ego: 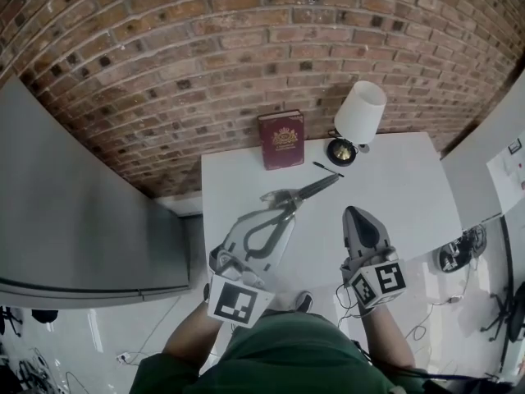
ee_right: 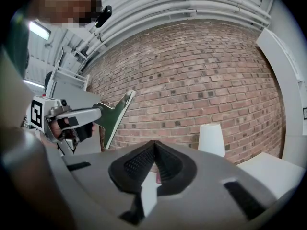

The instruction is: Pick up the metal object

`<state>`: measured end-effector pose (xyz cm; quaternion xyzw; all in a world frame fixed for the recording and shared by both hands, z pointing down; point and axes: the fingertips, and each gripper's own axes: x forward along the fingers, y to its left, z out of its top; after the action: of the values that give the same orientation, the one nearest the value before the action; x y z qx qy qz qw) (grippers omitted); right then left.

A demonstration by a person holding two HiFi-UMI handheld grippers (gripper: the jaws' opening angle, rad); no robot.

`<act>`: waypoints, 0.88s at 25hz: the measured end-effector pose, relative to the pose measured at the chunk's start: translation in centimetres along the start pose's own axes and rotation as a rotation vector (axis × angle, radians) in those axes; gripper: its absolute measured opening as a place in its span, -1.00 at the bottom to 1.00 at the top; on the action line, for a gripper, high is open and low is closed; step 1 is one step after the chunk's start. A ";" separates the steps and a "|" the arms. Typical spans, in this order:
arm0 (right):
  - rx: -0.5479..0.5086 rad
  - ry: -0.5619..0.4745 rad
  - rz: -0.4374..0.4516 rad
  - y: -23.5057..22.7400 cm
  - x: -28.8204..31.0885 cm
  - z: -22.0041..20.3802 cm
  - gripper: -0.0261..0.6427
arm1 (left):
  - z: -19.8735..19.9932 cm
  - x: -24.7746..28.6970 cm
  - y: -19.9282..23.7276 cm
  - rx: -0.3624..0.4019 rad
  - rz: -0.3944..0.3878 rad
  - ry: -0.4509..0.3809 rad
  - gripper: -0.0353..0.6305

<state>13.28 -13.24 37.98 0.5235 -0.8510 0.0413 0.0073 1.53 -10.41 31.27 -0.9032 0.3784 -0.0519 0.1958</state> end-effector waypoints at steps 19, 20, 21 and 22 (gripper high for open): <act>-0.003 -0.030 0.007 1.0 -0.9 1.3 -0.92 | 2.1 -1.4 -1.4 0.060 -0.009 -0.049 -0.82; -0.003 -0.030 0.006 1.0 -0.9 1.3 -0.92 | 2.0 -1.4 -1.4 0.058 -0.011 -0.050 -0.82; -0.003 -0.029 0.005 1.0 -0.9 1.3 -0.92 | 2.0 -1.4 -1.4 0.055 -0.011 -0.049 -0.82; -0.003 -0.030 0.004 1.0 -0.9 1.2 -0.92 | 1.9 -1.4 -1.4 0.052 -0.012 -0.048 -0.82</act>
<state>12.87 -12.11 36.65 0.5222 -0.8522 0.0323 -0.0045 1.97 -7.94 30.18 -0.9010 0.3667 -0.0413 0.2281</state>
